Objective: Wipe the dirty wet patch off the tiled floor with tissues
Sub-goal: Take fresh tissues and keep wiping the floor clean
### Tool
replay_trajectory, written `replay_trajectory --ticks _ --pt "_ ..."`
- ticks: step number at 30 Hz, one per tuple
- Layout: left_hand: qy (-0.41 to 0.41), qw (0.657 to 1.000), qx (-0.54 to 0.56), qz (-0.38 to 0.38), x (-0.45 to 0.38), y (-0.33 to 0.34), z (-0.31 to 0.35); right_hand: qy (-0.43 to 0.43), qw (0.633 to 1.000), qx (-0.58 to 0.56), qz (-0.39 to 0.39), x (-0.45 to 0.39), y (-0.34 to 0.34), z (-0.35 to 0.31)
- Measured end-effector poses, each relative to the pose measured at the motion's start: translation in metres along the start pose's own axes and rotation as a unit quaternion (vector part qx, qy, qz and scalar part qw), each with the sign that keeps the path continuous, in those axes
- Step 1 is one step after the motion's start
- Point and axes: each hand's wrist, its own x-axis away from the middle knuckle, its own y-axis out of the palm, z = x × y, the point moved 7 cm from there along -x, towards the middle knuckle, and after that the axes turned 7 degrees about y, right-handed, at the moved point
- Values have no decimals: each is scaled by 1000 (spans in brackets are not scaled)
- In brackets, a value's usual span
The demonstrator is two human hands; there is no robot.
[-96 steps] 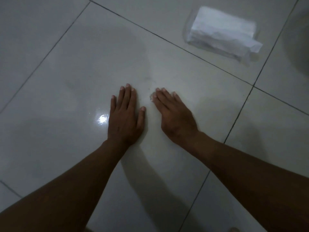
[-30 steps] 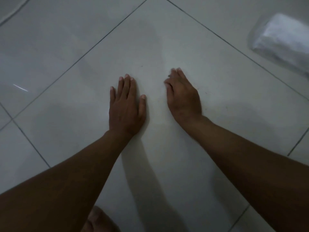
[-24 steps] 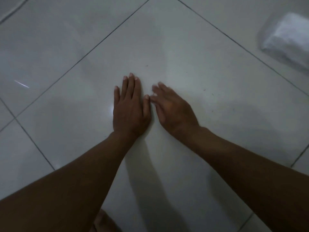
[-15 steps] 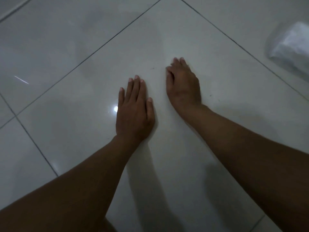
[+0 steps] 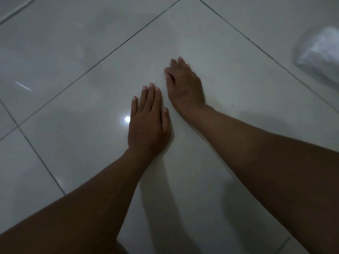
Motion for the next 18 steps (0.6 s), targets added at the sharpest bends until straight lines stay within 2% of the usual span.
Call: replay_trajectory --ticks 5,7,9,11,18 --pt "1 1000 4 3 -1 -1 -1 -132 991 23 4 56 -13 13" --pt "-6 1000 12 -1 -2 -3 1 -104 993 43 44 58 -30 42" --pt "7 1000 19 -9 -6 -2 11 -20 996 32 84 49 -49 69" --pt "35 999 18 -20 -12 4 25 19 996 18 84 41 -54 75" --pt "70 997 9 -17 -24 23 65 -74 996 6 45 107 -67 70"
